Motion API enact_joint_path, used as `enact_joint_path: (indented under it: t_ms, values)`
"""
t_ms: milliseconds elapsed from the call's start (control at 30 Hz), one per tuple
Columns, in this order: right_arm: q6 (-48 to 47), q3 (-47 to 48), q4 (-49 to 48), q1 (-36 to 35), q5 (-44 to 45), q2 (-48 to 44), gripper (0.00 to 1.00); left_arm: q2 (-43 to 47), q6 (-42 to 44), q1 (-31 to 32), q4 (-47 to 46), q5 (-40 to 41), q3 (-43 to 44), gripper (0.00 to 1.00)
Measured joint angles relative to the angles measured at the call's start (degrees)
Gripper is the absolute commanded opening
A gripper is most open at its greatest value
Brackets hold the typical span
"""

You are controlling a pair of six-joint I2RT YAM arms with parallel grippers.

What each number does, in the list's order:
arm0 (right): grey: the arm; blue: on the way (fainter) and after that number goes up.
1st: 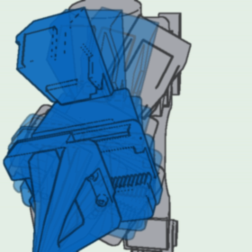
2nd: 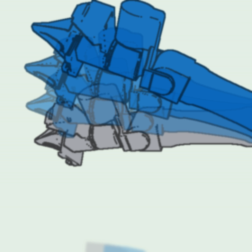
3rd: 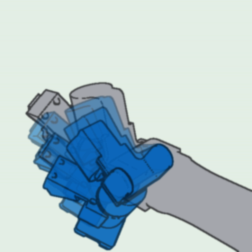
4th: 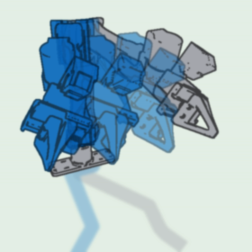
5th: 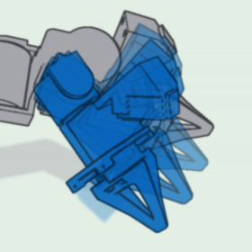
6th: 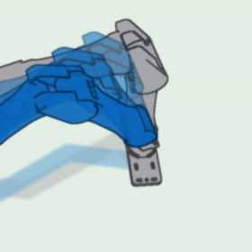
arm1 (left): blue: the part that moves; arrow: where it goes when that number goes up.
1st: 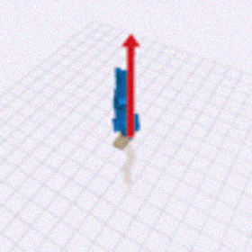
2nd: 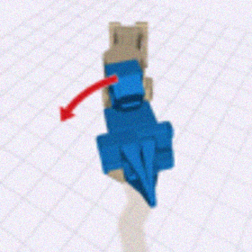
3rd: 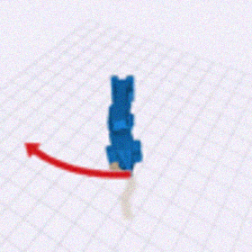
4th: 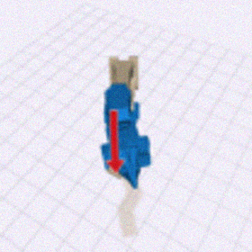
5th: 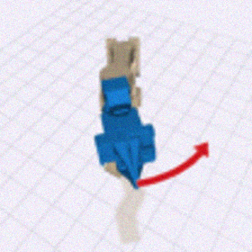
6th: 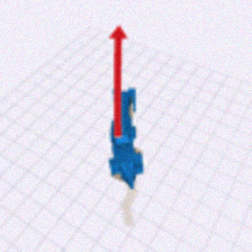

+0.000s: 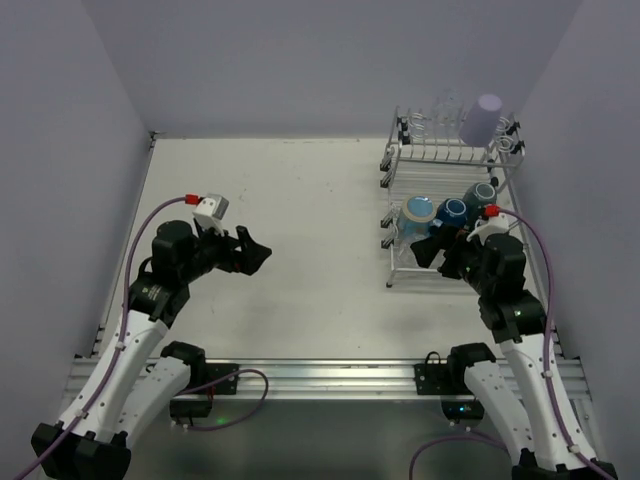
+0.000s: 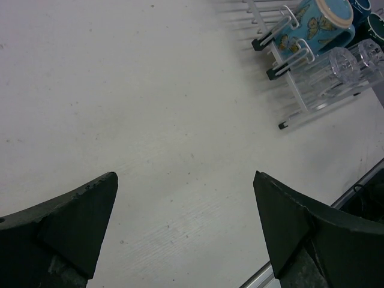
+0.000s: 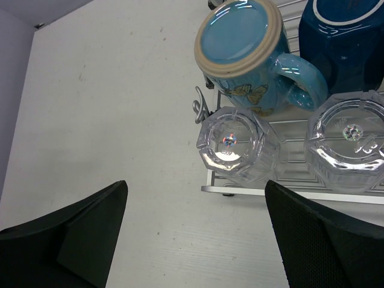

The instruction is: Unload the cups from the dish rack

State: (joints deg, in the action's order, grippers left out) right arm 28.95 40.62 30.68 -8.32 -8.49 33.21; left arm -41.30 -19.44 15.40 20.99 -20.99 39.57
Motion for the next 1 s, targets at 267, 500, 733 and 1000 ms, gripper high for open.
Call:
enact_joint_path:
  t_ms: [267,500,733,1000]
  values:
    - [-0.44,2.23,1.07,-7.26,5.03,7.08,0.99,-0.2,1.07,0.0,-1.36,-4.59,-0.31,1.0]
    - [-1.18,3.96,2.03,-9.18,11.54,12.33,0.92,0.92,1.07,0.0,-2.19,-6.16,-1.25,1.0]
    - [-2.12,4.7,2.38,-13.0,15.56,17.31,0.84,1.46,1.07,0.0,-3.02,-6.49,-1.51,1.0]
    - [-2.45,5.99,2.27,-13.31,19.87,23.78,0.86,1.46,1.07,0.0,-3.15,-6.73,-1.88,1.0]
